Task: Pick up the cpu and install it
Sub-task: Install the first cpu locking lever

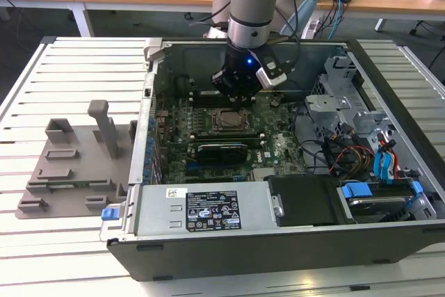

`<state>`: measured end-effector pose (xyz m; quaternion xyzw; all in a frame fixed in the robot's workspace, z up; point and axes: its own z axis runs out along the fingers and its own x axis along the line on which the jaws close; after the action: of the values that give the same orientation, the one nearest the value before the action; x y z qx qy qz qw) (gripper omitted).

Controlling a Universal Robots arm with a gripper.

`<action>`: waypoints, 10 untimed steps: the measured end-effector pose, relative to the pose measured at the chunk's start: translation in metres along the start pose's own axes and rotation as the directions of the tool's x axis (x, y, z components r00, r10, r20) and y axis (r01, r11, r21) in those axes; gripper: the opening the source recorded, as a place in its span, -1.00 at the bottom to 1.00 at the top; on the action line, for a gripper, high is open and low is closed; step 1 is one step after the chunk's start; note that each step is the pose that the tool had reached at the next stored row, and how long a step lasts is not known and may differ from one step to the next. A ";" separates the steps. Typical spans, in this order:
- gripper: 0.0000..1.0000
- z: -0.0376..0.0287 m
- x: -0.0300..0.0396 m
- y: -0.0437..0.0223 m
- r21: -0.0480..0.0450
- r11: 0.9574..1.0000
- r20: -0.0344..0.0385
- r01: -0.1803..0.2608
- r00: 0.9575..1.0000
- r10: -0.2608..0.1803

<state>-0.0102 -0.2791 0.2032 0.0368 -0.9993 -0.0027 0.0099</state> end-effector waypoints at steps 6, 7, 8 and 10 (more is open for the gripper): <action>-0.79 0.0025 -0.0026 0.0020 -0.006 1.000 0.000 0.001 1.000 -0.001; -0.79 0.0018 -0.0026 0.0022 -0.007 1.000 0.001 0.000 1.000 0.000; -0.79 0.0000 -0.0028 0.0025 -0.009 1.000 0.001 0.000 1.000 0.000; -0.79 -0.0058 -0.0023 0.0019 -0.006 1.000 0.000 0.000 1.000 0.000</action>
<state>-0.0079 -0.2770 0.2090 0.0370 -0.9993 -0.0058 0.0098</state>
